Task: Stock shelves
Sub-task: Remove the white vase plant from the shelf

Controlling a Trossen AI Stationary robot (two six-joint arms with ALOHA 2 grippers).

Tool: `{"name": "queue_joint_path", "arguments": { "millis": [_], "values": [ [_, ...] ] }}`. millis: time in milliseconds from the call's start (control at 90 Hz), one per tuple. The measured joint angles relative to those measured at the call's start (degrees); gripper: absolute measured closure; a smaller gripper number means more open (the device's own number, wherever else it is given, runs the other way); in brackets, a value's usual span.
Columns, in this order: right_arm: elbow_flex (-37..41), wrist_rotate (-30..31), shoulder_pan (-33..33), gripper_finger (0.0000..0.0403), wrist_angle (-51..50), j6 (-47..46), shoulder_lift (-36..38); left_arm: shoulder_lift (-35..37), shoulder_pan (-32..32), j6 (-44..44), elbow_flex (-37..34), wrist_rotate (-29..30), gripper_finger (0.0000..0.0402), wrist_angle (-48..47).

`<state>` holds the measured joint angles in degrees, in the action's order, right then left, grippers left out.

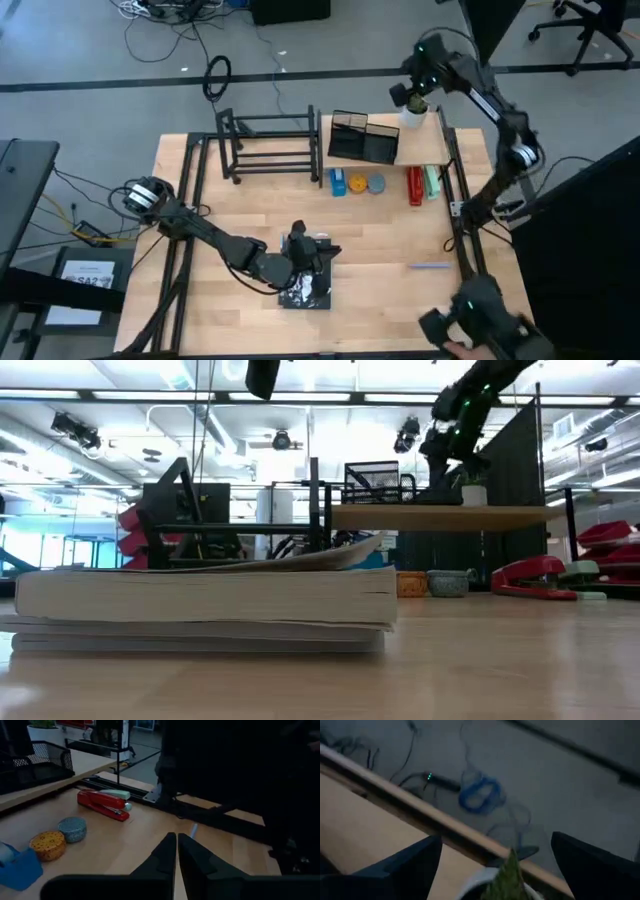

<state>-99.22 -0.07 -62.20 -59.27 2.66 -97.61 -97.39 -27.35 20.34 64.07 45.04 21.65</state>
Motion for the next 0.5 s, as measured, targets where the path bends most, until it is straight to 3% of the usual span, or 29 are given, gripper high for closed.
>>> {"name": "queue_joint_path", "arguments": {
  "millis": [189, 344, 500],
  "values": [
    [-6.3, -3.0, -1.2, 0.0057, -10.9, 0.0, -6.2, 0.0, 0.0, 0.2, 0.0, 0.0, 0.0401, 0.0],
    [-6.8, -8.3, -1.9, 0.0057, -15.5, 0.3, -6.5, 0.0, 0.0, 0.9, 0.0, -0.1, 0.0401, -0.1],
    [-6.8, -9.1, -1.8, 0.0057, -20.0, 0.3, -4.5, 0.0, 0.0, 0.9, 0.0, -0.1, 0.0401, -0.1]
  ]
}}
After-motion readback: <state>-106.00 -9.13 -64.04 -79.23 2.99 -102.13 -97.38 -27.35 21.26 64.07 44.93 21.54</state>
